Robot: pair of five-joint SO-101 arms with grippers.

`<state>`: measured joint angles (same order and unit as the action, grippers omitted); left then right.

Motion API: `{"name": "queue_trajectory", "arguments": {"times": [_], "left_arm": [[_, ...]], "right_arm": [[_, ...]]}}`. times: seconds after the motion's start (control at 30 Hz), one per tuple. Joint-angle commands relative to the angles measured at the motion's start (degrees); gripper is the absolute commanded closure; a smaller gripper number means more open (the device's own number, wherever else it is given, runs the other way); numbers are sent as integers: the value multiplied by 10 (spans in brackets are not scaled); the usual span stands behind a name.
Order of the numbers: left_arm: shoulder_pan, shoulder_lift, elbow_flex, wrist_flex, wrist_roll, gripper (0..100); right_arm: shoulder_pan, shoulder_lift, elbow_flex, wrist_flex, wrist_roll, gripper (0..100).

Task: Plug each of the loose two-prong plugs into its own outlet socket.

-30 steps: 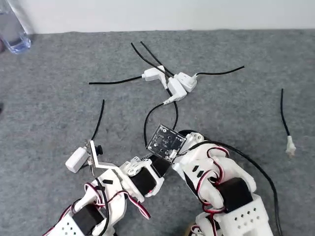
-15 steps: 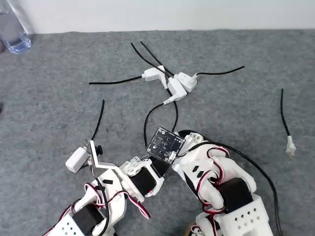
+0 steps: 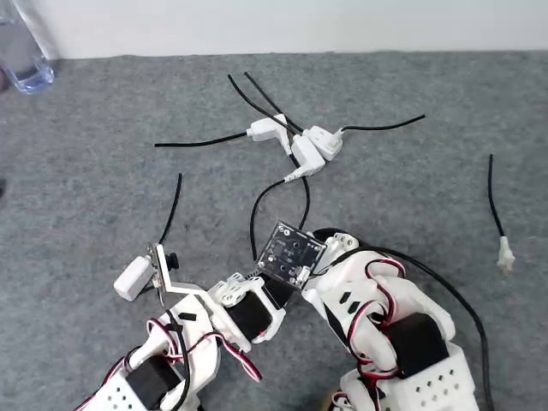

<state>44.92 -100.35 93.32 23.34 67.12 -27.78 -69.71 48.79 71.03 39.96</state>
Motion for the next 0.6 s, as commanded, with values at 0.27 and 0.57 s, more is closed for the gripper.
{"name": "queue_trajectory", "arguments": {"times": [0.27, 0.57], "left_arm": [[0, -3, -1, -14, -1, 988], [0, -3, -1, -14, -1, 988]], "right_arm": [[8, -6, -69, 29, 1, 991], [7, -6, -82, 42, 1, 991]]}}
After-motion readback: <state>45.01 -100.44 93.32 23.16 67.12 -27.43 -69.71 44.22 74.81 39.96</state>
